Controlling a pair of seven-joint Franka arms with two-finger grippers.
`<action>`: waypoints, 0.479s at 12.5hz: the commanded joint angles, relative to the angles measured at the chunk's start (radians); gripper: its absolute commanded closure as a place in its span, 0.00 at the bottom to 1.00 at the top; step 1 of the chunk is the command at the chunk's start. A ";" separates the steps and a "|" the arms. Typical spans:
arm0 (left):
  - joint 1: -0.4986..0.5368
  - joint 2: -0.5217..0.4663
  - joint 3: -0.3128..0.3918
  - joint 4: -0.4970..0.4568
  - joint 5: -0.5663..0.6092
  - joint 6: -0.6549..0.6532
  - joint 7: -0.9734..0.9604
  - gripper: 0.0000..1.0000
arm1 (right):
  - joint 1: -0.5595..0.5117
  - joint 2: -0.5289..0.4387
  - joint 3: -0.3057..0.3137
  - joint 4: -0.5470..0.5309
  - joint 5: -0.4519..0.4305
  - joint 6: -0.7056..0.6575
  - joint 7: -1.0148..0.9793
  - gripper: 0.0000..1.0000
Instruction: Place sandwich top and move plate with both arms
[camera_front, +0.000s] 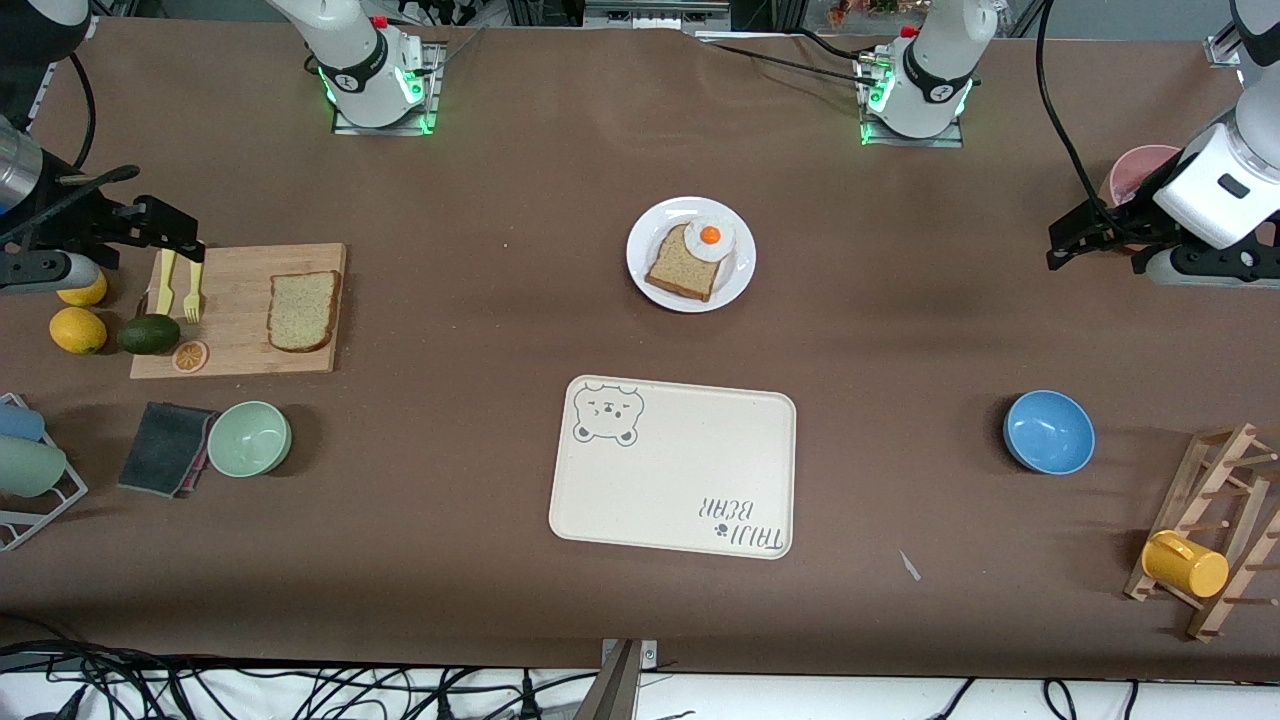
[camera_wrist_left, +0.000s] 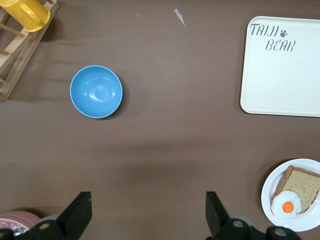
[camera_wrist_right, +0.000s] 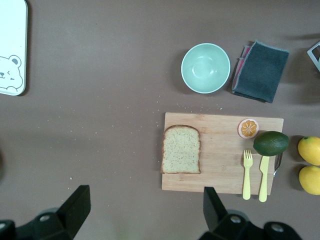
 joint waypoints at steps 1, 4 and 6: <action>-0.003 0.002 -0.002 0.011 0.027 -0.011 -0.012 0.00 | 0.000 -0.001 0.004 0.011 0.006 -0.005 -0.005 0.00; -0.003 0.002 -0.002 0.011 0.027 -0.011 -0.012 0.00 | 0.000 -0.001 0.004 0.013 0.006 -0.018 -0.004 0.00; -0.003 0.002 -0.002 0.011 0.027 -0.011 -0.012 0.00 | 0.000 -0.001 0.004 0.013 0.006 -0.017 -0.004 0.00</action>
